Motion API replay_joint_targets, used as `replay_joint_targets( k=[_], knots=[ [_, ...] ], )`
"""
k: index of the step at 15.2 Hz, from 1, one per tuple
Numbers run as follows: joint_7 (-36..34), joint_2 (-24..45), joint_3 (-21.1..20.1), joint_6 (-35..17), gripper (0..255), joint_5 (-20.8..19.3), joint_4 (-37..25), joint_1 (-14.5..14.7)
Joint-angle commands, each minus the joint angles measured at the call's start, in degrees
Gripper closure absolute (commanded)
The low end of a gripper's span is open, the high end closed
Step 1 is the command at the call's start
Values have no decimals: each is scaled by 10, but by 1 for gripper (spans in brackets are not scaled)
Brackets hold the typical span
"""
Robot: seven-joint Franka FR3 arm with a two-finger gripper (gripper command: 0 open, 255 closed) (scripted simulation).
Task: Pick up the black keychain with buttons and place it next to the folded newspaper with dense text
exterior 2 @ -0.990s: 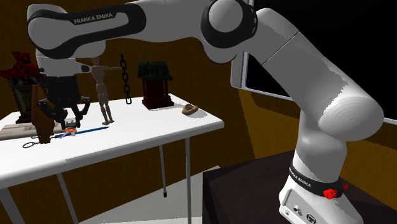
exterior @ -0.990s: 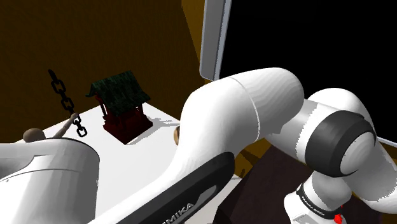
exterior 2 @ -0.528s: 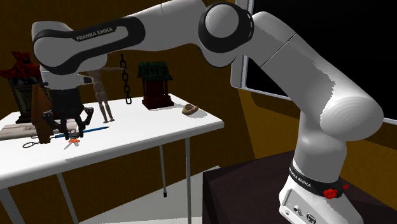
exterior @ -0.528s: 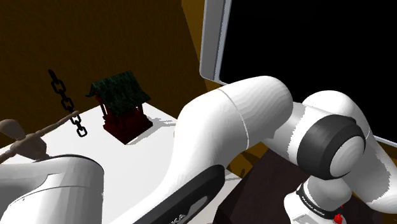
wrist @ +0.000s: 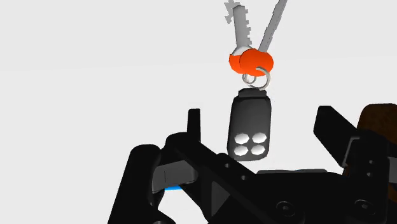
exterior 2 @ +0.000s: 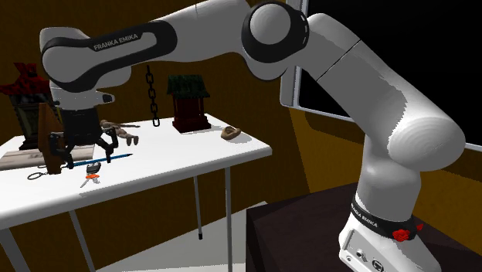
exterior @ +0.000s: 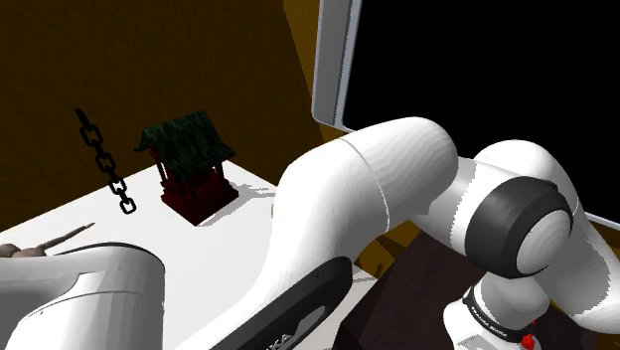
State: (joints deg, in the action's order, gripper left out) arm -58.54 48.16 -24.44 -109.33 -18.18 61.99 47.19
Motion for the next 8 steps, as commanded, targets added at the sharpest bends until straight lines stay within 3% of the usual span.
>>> replay_joint_targets(
  k=[1, 3, 8],
  knots=[
    [0, 0, 0, 0, 0, 0, 0, 0],
    [0, 0, 0, 0, 0, 0, 0, 0],
    [7, -17, -4, 60, 0, 7, -46, 5]
  ],
)
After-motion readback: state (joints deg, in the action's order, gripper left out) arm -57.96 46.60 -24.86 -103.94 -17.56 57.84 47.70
